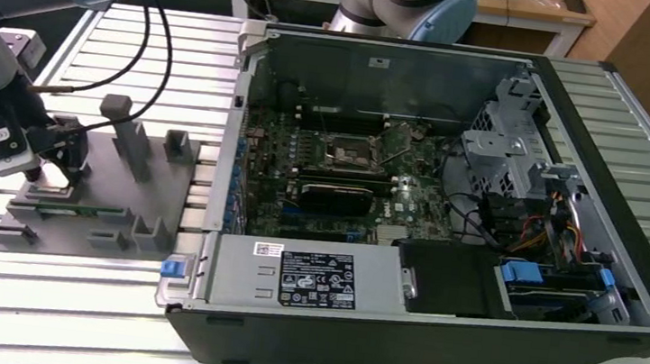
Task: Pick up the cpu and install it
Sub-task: 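Pick up the cpu and move it towards the insertion slot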
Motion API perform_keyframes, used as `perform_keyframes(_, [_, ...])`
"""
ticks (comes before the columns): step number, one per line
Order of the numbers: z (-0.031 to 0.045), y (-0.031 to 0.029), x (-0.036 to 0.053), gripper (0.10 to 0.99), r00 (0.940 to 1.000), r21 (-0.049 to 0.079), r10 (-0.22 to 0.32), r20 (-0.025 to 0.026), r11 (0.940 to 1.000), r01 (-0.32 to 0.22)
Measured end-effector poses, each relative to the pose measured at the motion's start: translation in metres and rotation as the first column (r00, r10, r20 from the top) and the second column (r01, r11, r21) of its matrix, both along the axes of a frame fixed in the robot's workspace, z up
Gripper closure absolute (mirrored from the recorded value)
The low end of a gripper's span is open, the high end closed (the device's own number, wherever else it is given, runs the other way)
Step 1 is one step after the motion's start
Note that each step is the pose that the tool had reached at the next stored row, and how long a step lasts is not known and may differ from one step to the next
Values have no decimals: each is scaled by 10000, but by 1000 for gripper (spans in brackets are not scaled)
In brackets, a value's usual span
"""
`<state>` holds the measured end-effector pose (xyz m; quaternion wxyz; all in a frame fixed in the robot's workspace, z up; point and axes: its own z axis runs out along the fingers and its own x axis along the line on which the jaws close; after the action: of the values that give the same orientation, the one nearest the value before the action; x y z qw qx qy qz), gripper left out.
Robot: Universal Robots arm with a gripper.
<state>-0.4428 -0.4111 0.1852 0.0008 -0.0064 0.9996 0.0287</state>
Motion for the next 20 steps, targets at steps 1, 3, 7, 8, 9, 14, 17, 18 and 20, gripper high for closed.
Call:
perform_keyframes(1, [11,0,-1,545,10000,0,0,-1,10000,0])
perform_keyframes(3, [40,0,0,545,10000,0,0,0,10000,0])
perform_keyframes(7, [128,0,0,545,10000,1,0,1,10000,0])
perform_keyframes(8, [157,0,-1,545,10000,0,-1,-1,10000,1])
perform_keyframes(9, [185,0,0,545,10000,0,-1,-1,10000,1])
perform_keyframes(14, [358,2,0,545,10000,0,-2,0,10000,2])
perform_keyframes(17, [461,3,0,545,10000,-1,-7,-1,10000,7])
perform_keyframes(18, [492,3,0,545,10000,0,-8,0,10000,8])
perform_keyframes(20, [550,3,0,545,10000,0,-9,0,10000,9])
